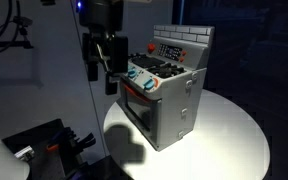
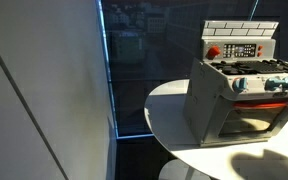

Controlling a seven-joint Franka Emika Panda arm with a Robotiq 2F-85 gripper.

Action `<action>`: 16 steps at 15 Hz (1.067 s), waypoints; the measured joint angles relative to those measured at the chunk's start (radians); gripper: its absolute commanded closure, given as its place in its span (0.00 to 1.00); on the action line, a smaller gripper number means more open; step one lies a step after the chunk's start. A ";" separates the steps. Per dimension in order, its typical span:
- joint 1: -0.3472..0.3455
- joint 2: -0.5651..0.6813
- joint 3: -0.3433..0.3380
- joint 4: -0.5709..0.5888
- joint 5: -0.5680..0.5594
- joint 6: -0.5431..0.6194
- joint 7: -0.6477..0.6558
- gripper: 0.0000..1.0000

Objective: Press the top orange button on the microwave controlling panel of the stove

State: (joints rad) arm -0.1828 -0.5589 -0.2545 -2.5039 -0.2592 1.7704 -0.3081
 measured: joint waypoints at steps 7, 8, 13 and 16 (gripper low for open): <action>0.023 0.056 0.021 0.075 0.060 0.094 0.054 0.00; 0.028 0.070 0.026 0.086 0.070 0.109 0.068 0.00; 0.036 0.141 0.057 0.116 0.092 0.229 0.156 0.00; 0.036 0.180 0.072 0.124 0.092 0.318 0.206 0.00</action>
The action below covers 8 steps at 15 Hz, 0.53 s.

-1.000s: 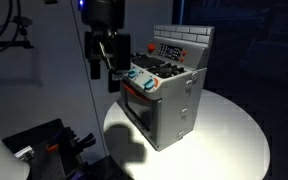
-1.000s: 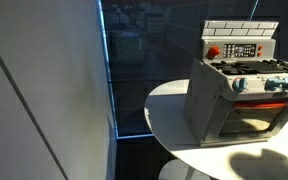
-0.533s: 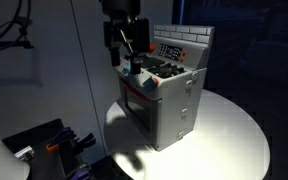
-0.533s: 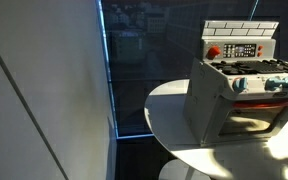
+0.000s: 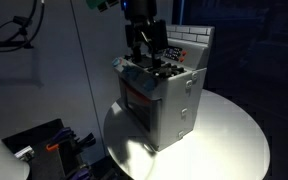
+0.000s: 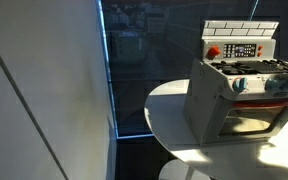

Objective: Press the top orange button on the microwave controlling panel of the stove

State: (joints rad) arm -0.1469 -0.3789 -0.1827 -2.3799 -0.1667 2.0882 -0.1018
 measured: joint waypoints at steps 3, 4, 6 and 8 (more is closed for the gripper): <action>0.000 0.035 0.009 0.012 0.004 0.074 0.031 0.00; 0.000 0.047 0.011 0.021 0.014 0.093 0.035 0.00; 0.001 0.071 0.013 0.038 0.032 0.126 0.035 0.00; 0.001 0.092 0.015 0.054 0.039 0.144 0.035 0.00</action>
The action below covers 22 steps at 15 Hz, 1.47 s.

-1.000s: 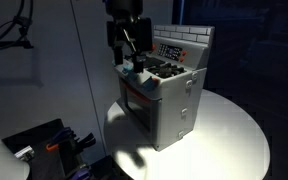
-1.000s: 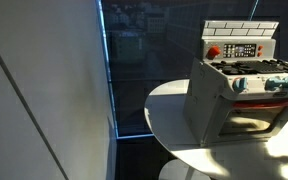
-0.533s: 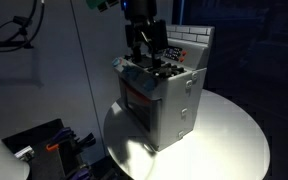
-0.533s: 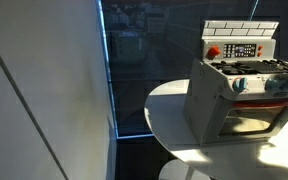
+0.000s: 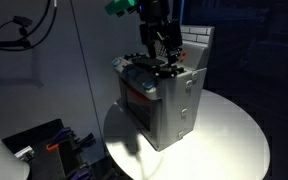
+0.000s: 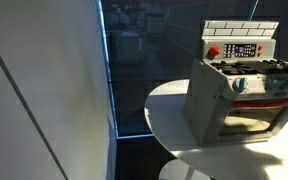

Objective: Press the top orange button on the microwave controlling panel of the stove

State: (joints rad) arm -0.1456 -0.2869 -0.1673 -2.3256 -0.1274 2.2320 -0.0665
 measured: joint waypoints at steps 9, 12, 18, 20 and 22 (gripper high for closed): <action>0.000 0.008 0.002 0.007 0.000 0.005 0.000 0.00; 0.000 0.009 0.002 0.004 0.000 0.005 0.000 0.00; 0.005 0.037 0.002 0.005 0.049 0.064 0.000 0.00; 0.012 0.052 0.002 0.008 0.079 0.103 0.000 0.00; 0.018 0.071 0.004 0.014 0.103 0.143 0.000 0.00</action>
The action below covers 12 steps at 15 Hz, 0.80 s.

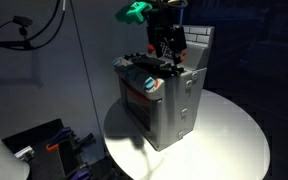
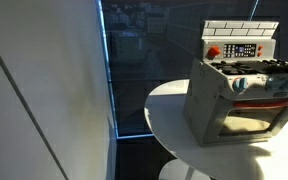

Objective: Press the top orange button on the microwave controlling panel of the stove

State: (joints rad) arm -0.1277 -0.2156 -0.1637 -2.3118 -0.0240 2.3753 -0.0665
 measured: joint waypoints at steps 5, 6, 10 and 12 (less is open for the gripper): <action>0.008 0.062 0.008 0.042 0.041 0.064 0.001 0.00; 0.009 0.074 0.009 0.053 0.045 0.070 0.003 0.00; 0.011 0.126 0.021 0.105 0.053 0.074 0.016 0.00; 0.011 0.152 0.030 0.131 0.053 0.075 0.035 0.00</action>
State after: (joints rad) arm -0.1170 -0.0631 -0.1337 -2.1804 0.0288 2.4505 -0.0319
